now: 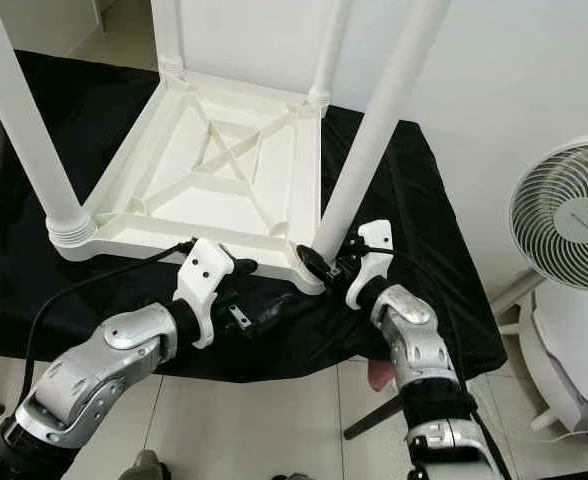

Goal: Building children table

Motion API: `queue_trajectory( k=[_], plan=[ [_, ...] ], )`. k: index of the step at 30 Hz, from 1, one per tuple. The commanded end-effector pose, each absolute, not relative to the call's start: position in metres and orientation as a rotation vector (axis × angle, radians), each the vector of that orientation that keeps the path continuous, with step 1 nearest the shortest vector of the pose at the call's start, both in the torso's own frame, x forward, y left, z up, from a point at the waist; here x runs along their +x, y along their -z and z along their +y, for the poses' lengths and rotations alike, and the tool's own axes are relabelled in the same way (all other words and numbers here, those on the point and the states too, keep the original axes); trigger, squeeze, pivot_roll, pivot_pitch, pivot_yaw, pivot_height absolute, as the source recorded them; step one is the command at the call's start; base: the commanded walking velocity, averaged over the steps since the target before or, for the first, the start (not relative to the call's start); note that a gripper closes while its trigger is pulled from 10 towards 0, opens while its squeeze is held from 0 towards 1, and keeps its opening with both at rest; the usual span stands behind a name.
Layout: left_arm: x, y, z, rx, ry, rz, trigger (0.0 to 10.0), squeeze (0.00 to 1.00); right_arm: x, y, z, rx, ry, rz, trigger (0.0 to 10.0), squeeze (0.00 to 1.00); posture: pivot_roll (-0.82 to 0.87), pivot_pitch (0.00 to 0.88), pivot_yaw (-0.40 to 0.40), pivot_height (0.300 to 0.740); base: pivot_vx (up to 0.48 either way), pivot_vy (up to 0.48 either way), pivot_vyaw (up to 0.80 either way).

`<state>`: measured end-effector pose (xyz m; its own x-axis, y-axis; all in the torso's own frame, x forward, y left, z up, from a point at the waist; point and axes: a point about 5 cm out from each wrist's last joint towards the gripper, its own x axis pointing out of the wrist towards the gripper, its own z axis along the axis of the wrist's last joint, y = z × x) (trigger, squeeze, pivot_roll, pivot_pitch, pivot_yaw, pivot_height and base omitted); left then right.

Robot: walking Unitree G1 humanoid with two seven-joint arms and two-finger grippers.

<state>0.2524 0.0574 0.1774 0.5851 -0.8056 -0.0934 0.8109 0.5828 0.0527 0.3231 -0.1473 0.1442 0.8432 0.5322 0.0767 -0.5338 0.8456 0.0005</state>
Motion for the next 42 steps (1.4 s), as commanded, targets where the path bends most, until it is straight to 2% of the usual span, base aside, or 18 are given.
queue_trajectory(
  k=[1, 5, 6, 7, 9, 11, 15, 24, 25, 32, 37, 38, 41, 42],
  plan=[
    [0.248, -0.174, 0.053, 0.09, 1.008, 0.08, 10.0, 0.0, 0.316, -0.135, -0.142, 0.044, -0.522, -0.034, 10.0, 0.0, 0.08, 0.117, -0.127, 0.74, 0.0, 0.0, 0.0],
    [0.248, -0.174, 0.053, 0.088, 1.004, 0.079, 10.0, 0.0, 0.314, -0.134, -0.136, 0.083, -0.415, -0.031, 10.0, 0.0, 0.08, 0.116, -0.13, 0.74, 0.0, 0.0, 0.0],
    [0.248, -0.174, 0.053, 0.085, 1.006, 0.079, 10.0, 0.0, 0.313, -0.133, -0.135, 0.128, -0.259, -0.017, 10.0, 0.0, 0.08, 0.117, -0.131, 0.74, 0.0, 0.0, 0.0],
    [0.248, -0.174, 0.053, 0.085, 1.006, 0.079, 10.0, 0.0, 0.313, -0.133, -0.135, 0.128, -0.259, -0.017, 10.0, 0.0, 0.08, 0.117, -0.131, 0.74, 0.0, 0.0, 0.0],
    [0.247, -0.174, 0.051, 0.083, 1.007, 0.08, 10.0, 0.0, 0.311, -0.134, -0.136, 0.07, -0.062, -0.023, 10.0, 0.0, 0.08, 0.116, -0.132, 0.74, 0.0, 0.0, 0.0],
    [0.247, -0.174, 0.051, 0.083, 1.007, 0.08, 10.0, 0.0, 0.311, -0.134, -0.136, 0.07, -0.062, -0.023, 10.0, 0.0, 0.08, 0.116, -0.132, 0.74, 0.0, 0.0, 0.0],
    [0.248, -0.174, 0.051, 0.08, 1.006, 0.079, 10.0, 0.0, 0.307, -0.133, -0.135, 0.064, 0.088, -0.005, 10.0, 0.0, 0.08, 0.114, -0.137, 0.74, 0.0, 0.0, 0.0],
    [0.247, -0.173, 0.051, 0.08, 1.004, 0.079, 10.0, 0.0, 0.303, -0.134, -0.134, 0.054, 0.104, 0.0, 10.0, 0.0, 0.08, 0.109, -0.139, 0.74, 0.0, 0.0, 0.0],
    [0.247, -0.173, 0.051, 0.08, 1.002, 0.078, 10.0, 0.0, 0.303, -0.135, -0.133, 0.07, 0.099, -0.007, 10.0, 1.0, 0.08, 0.106, -0.142, 0.74, 0.0, 0.0, 0.0],
    [0.247, -0.173, 0.051, 0.08, 0.998, 0.077, 10.0, 0.0, 0.306, -0.141, -0.133, 0.103, 0.048, -0.031, 10.0, 1.0, 0.09, 0.098, -0.147, 0.74, 0.0, 0.0, 0.0],
    [0.247, -0.173, 0.052, 0.082, 0.994, 0.075, 10.0, 0.0, 0.318, -0.151, -0.147, 0.103, -0.145, -0.056, 10.0, 1.0, 0.1, 0.094, -0.148, 0.74, 0.0, 0.0, 0.0],
    [0.248, -0.173, 0.052, 0.083, 0.994, 0.074, 10.0, 0.0, 0.323, -0.154, -0.155, 0.089, -0.229, -0.058, 10.0, 0.0, 0.1, 0.091, -0.148, 0.74, 0.0, 0.0, 0.0],
    [0.248, -0.174, 0.052, 0.083, 0.995, 0.074, 10.0, 0.0, 0.325, -0.156, -0.159, 0.082, -0.272, -0.058, 10.0, 0.0, 0.1, 0.089, -0.147, 0.74, 0.0, 0.0, 0.0],
    [0.249, -0.174, 0.052, 0.085, 0.994, 0.073, 10.0, 0.0, 0.327, -0.159, -0.165, 0.049, -0.339, -0.062, 10.0, 0.0, 0.1, 0.088, -0.144, 0.74, 0.0, 0.0, 0.0]
  ],
)
